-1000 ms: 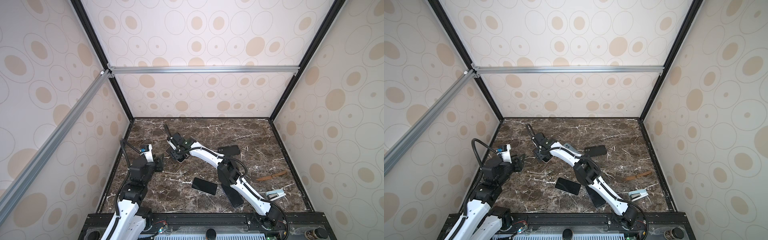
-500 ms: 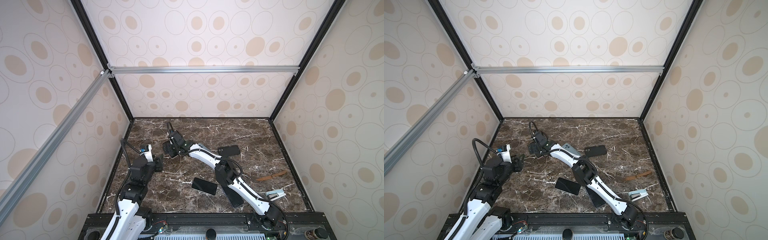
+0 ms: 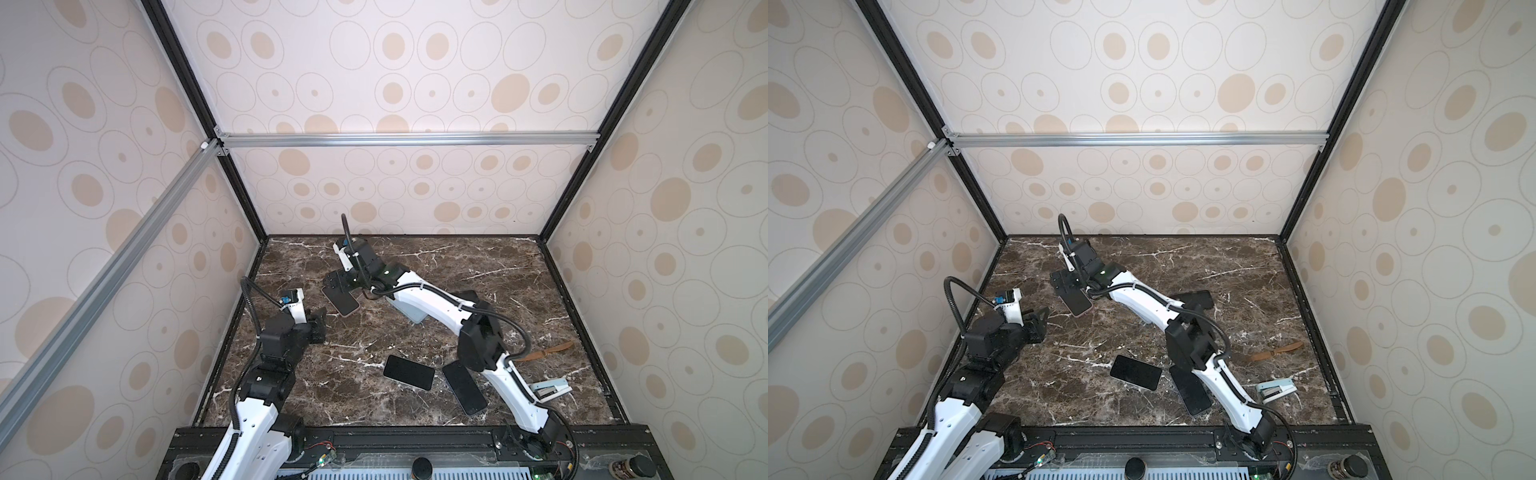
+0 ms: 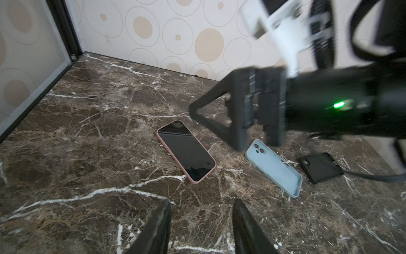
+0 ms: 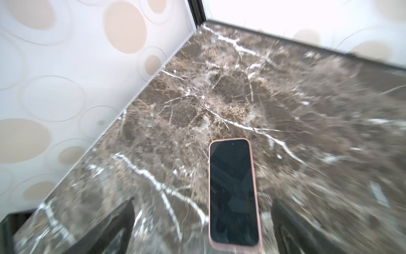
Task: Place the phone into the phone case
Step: 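Move the right gripper to the bare silver phone and grasp it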
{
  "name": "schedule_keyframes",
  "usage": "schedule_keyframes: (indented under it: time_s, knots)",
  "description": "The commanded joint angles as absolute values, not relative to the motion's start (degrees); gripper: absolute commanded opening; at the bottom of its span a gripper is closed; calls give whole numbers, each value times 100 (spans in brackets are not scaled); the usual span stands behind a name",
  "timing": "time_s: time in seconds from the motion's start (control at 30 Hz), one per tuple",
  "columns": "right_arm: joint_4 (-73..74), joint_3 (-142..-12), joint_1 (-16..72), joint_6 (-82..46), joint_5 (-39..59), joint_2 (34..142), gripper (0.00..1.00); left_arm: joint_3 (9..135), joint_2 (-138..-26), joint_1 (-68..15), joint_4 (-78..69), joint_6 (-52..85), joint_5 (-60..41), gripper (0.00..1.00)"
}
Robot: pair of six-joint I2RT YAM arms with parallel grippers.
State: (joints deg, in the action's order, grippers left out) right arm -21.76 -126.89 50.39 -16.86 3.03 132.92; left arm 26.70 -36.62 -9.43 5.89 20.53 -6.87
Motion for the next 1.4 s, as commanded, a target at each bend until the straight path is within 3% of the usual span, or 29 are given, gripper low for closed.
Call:
schedule_keyframes:
  time_s: [0.0,0.17,0.33,0.63,0.9,1.13,1.37]
  knots:
    - [-1838,-11368,5019,-971,279,12201,98,2785,-3788,-960,282,1984,-1318,44]
    - [-1443,-8995,4996,-228,463,10424,99,2721,-4038,-1380,-86,2116,-1574,45]
    - [-1111,-6893,5001,-253,798,8906,99,2735,-4462,-2200,-599,1938,-1462,45]
    - [-1246,-4704,5288,-8,654,7344,94,2739,-5094,-2711,-1094,1563,-1853,47]
    - [-885,-3950,5524,133,774,7863,95,2684,-5237,-2731,-1076,1452,-1990,51]
    - [-829,-4237,5779,176,747,9010,97,2611,-4969,-2725,-739,1358,-1581,54]
    - [-1186,-4476,5959,279,457,9253,98,2601,-4777,-2711,-672,1343,-1297,57]
